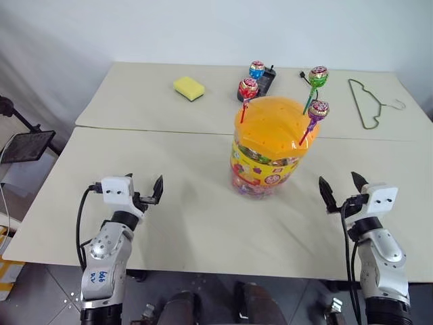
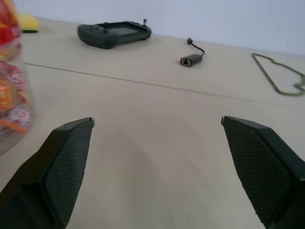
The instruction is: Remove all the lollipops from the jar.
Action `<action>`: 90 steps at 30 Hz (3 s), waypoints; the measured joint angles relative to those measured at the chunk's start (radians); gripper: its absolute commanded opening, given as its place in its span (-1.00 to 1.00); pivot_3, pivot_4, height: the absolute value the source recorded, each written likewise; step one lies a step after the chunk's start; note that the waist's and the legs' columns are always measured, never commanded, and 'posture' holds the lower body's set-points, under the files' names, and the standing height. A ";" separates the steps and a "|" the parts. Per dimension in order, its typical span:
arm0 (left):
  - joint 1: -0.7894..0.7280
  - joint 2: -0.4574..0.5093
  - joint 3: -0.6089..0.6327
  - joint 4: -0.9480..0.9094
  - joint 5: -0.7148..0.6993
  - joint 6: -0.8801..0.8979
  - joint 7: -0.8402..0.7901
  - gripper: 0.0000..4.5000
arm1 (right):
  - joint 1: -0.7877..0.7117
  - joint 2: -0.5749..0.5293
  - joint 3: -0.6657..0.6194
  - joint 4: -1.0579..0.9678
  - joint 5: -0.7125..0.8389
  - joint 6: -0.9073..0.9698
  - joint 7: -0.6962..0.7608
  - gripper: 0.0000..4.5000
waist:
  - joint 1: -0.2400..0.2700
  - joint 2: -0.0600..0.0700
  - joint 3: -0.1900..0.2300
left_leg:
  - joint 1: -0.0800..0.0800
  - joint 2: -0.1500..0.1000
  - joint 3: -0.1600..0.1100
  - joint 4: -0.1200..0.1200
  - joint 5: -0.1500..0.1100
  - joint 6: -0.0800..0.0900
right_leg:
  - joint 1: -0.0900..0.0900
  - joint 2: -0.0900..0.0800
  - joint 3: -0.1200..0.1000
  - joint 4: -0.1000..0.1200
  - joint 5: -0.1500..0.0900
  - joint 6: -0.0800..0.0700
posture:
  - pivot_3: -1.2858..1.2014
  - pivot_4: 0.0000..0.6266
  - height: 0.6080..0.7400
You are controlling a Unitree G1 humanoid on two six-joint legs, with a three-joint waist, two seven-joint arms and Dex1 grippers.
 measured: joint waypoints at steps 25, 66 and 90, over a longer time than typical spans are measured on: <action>-0.859 0.164 -0.128 0.570 -0.449 0.267 -0.951 1.00 | 0.295 -0.052 -0.237 -0.912 0.693 0.230 0.203 0.99 | 0.004 -0.001 0.000 | -0.003 -0.001 -0.002 0.002 0.001 -0.004 | 0.000 0.001 -0.003 0.001 0.001 0.002 | 0.03 -0.52 1.00; -0.548 0.456 0.126 0.417 -0.553 0.739 -0.501 -0.99 | 0.235 -0.367 -0.081 -0.762 0.726 0.381 0.567 1.00 | 0.002 -0.006 0.002 | -0.002 0.001 -0.004 0.005 -0.001 -0.003 | 0.001 0.001 -0.002 0.002 0.001 0.003 | 0.03 -0.52 1.00; -0.552 0.641 -0.061 0.495 -0.295 0.409 -0.759 0.30 | 0.262 -0.287 -0.285 -0.518 0.786 0.440 0.570 1.00 | 0.033 -0.006 0.001 | -0.003 -0.001 -0.007 -0.004 -0.002 -0.010 | 0.000 -0.003 -0.003 -0.007 -0.002 -0.004 | 0.03 -0.52 1.00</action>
